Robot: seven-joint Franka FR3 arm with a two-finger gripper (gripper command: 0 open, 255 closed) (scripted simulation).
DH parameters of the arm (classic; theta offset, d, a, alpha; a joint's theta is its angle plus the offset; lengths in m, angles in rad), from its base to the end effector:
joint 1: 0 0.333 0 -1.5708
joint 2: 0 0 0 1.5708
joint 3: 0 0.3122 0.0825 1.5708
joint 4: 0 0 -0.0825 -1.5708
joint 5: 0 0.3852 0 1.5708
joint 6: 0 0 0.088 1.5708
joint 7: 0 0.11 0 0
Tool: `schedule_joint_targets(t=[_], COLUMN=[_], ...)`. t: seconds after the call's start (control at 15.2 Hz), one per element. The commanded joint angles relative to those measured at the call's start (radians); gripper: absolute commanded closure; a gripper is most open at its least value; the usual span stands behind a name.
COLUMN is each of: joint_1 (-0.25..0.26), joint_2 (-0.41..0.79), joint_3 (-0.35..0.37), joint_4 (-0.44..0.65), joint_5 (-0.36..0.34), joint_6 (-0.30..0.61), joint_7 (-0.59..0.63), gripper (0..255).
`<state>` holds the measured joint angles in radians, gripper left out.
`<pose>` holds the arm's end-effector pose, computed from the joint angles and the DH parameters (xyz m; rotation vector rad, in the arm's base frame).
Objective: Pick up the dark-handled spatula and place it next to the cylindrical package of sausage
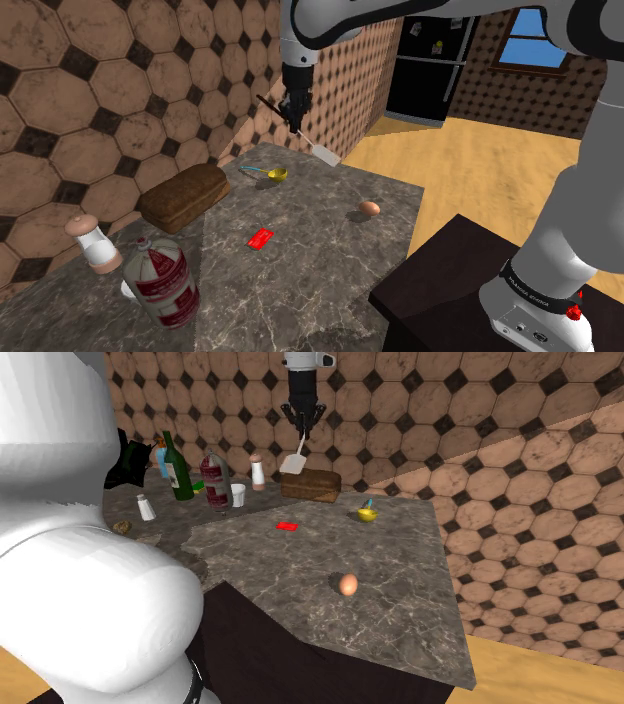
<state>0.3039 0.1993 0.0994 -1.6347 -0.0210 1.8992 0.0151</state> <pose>0.5827 0.2420 0.4987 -3.0669 -0.6085 -0.1015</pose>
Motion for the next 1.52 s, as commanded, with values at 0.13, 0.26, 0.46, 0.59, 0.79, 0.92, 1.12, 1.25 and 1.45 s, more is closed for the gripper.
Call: schedule_joint_targets(t=[0.13, 0.26, 0.46, 0.59, 0.79, 0.92, 1.12, 1.25, 1.45], joint_1=[0.055, 0.083, 0.125, 0.154, 0.206, 0.206, 0.205, 0.205, 0.204], joint_2=[0.006, 0.013, 0.029, 0.045, 0.082, 0.083, 0.087, 0.09, 0.097], joint_3=[0.034, 0.05, 0.074, 0.09, 0.115, 0.114, 0.113, 0.113, 0.112], joint_4=[0.008, 0.017, 0.038, 0.06, 0.11, 0.085, 0.05, 0.027, -0.003], joint_5=[-0.014, -0.021, -0.034, -0.043, -0.062, -0.063, -0.065, -0.066, -0.068], joint_6=[-0.003, -0.006, -0.013, -0.02, -0.037, -0.011, 0.028, 0.053, 0.091], joint_7=[0.093, 0.139, 0.207, 0.253, 0.331, 0.332, 0.334, 0.335, 0.337], gripper=[255, 255, 255, 255, 255, 255, 255, 255, 255])
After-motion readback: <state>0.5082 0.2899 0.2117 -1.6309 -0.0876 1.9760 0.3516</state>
